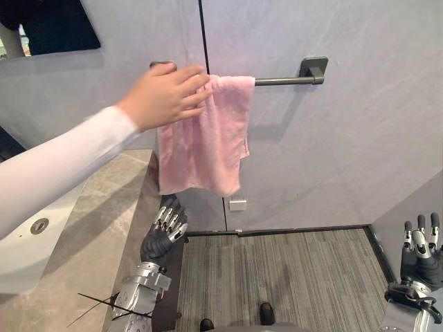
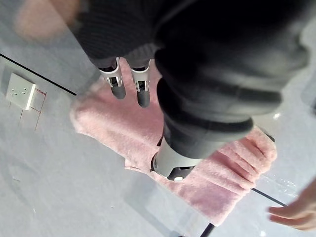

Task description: Organize washtable

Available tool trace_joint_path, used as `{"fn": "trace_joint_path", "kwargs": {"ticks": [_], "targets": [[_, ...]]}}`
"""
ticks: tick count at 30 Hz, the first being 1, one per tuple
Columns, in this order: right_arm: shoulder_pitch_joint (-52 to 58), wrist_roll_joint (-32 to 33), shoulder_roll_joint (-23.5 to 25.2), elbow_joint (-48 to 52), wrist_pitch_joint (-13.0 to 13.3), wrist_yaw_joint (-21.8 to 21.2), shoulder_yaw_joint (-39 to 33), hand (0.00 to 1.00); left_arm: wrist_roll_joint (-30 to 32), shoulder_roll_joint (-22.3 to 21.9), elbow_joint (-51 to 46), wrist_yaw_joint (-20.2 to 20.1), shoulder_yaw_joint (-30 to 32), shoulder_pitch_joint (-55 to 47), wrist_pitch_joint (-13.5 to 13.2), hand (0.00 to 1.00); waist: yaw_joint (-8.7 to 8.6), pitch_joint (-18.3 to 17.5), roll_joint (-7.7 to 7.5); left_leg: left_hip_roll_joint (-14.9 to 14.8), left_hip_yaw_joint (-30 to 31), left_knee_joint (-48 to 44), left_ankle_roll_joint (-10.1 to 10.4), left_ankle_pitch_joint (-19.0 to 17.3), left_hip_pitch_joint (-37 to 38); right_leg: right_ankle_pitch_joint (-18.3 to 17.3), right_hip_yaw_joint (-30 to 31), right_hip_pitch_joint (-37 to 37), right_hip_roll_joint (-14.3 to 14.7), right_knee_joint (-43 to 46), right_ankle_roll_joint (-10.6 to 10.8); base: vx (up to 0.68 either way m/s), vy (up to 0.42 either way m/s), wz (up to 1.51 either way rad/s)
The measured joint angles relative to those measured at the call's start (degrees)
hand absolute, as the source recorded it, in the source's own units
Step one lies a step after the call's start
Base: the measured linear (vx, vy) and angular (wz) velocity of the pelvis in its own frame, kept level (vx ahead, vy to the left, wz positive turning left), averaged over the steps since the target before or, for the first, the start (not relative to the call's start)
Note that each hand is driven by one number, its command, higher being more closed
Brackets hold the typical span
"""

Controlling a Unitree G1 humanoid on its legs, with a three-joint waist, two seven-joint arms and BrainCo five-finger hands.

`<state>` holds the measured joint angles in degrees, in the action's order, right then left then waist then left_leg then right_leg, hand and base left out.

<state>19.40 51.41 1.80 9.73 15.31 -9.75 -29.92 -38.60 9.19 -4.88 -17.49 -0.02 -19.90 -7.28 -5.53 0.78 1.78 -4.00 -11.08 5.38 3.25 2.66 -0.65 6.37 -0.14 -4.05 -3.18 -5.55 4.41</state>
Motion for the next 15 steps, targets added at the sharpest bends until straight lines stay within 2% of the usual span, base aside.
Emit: {"fn": "trace_joint_path", "kwargs": {"ticks": [10,15], "targets": [[-1.59,-0.03,0.17,0.0,-0.01,0.99,0.02,0.0,0.03,-0.63,-1.61,0.04,0.85,1.37,0.0,0.0,0.01,2.14,-0.58,0.21,0.03,0.01,-0.42,-1.08,1.02,-0.59,-0.38,1.02,-0.2,0.0,-0.15,0.03,-0.004,0.0],[-1.45,-0.12,0.16,-0.01,-0.07,1.0,0.12,0.0,0.02,-0.62,-1.75,0.02,1.21,1.39,0.0,0.0,-0.04,2.36,-0.39,0.23,0.15,0.02,-0.2,-1.23,1.23,-1.32,-0.86,1.17,-0.3,0.46,0.04,0.0,-0.006,0.03]]}}
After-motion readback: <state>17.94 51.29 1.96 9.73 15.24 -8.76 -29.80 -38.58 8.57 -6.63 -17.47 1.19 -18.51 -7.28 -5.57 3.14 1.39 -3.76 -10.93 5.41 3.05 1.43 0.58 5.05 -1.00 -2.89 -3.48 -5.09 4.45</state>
